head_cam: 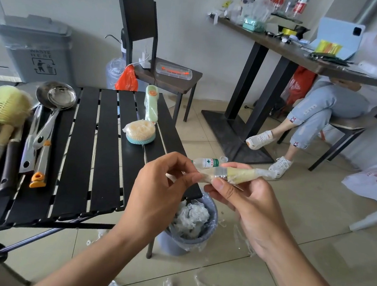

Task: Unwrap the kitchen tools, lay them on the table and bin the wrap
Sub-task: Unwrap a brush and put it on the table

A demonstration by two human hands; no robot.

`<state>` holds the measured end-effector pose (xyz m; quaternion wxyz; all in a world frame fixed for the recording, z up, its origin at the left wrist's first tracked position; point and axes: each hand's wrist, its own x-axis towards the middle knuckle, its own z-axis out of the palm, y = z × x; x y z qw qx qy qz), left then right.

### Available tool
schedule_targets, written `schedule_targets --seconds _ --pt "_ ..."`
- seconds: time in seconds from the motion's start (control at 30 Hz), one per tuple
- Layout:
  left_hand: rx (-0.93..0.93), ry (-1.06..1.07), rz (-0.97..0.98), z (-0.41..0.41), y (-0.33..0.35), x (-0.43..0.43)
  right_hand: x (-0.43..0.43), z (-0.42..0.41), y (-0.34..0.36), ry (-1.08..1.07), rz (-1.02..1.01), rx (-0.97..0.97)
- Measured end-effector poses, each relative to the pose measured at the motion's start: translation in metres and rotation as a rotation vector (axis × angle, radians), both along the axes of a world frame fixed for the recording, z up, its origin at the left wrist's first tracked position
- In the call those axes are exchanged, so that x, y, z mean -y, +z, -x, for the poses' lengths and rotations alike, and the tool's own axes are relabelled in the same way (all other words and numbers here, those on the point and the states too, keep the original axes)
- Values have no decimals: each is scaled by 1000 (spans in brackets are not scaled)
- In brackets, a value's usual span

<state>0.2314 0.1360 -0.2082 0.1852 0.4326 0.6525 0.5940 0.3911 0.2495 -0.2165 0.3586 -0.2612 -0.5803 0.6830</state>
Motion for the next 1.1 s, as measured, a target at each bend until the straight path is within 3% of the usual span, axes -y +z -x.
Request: schedule_targets --seconds 0.23,0.7,0.93,1.1 --pt "-115 -17 47 0 -2 1 4 2 1 4 -12 78" --pt "152 -224 304 16 0 3 -4 -9 8 244 -136 182" --pt "-124 -126 278 10 4 1 -1 -7 4 231 -228 222" --pt "-112 -113 172 10 4 3 -5 -6 5 204 -174 216"
